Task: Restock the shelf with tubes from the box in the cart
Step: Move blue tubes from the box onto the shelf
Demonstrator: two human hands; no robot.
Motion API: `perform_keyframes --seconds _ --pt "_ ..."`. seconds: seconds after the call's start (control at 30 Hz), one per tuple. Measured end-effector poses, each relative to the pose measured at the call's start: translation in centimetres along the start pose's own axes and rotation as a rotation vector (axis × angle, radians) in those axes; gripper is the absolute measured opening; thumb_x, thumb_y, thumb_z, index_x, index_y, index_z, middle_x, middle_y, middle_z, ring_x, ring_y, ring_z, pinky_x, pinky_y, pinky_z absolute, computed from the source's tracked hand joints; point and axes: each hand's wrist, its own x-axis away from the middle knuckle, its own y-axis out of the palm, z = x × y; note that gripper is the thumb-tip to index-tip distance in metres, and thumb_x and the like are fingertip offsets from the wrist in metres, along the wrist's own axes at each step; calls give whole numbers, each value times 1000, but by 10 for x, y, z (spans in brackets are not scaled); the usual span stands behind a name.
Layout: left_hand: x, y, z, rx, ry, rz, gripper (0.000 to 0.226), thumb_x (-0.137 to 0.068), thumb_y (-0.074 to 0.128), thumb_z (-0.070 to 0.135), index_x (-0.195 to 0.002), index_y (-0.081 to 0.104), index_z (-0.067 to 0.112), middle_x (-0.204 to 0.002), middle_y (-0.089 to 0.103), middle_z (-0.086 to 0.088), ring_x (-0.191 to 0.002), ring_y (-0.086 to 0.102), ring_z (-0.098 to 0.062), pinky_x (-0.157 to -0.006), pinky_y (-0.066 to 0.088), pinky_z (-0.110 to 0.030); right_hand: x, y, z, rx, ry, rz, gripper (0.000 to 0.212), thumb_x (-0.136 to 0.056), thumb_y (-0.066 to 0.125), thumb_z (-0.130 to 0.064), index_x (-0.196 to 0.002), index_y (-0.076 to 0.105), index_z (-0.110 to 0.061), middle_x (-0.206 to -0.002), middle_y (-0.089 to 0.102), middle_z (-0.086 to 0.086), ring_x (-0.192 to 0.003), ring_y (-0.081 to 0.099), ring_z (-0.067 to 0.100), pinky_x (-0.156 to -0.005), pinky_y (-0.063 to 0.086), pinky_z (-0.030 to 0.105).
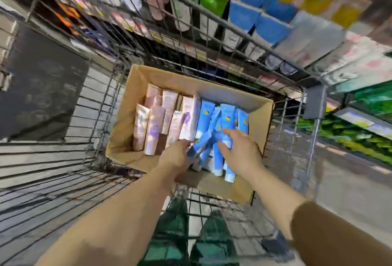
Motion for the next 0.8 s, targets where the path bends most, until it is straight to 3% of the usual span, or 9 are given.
perform_keyframes --seconds 0.2,0.33,0.5,0.6,0.7,0.8 --pt "-3 7 -8 -12 -25 -24 32 -77 72 38 -101 67 18 -96 70 -4 -93 64 -26 -78 51 -34 5 13 8 23 16 -51 44 -92 58 -36 -134 52 -23 -128 56 7 -120 51 27 -100 39 36" --pt "10 -10 8 169 -14 56 30 -72 78 30 -100 71 20 -86 69 5 -81 64 -16 -78 52 -30 12 3 -2 -138 69 -103 45 -92 59 -38 -133 52 -21 -131 58 4 -120 55 24 -99 44 36" --pt "28 -29 35 424 172 91 26 -76 80 15 -99 69 18 -81 66 8 -67 57 -5 -69 49 -24 1 -12 -25 -552 254 -150 39 -85 67 -45 -106 61 -13 -96 69 4 -79 63 18 -72 53 32" --pt "27 -29 46 448 252 134 32 -73 82 18 -101 67 18 -92 66 2 -72 55 -8 -72 50 -25 -7 -14 -27 -781 347 -163 38 -80 75 -36 -103 61 -10 -92 69 6 -81 67 21 -81 58 42" --pt "18 -24 39 449 207 67 47 -70 85 23 -111 63 17 -101 65 0 -82 57 -11 -79 50 -28 -16 -15 -17 -790 325 -79 31 -77 74 -32 -98 65 -11 -89 72 7 -83 69 25 -82 57 50" --pt "6 -8 21 323 33 -60 57 -72 84 29 -120 58 15 -111 63 0 -98 60 -16 -85 48 -27 -23 -22 0 -768 299 -71 14 -83 70 -24 -88 66 -12 -84 71 6 -71 65 21 -74 57 42"
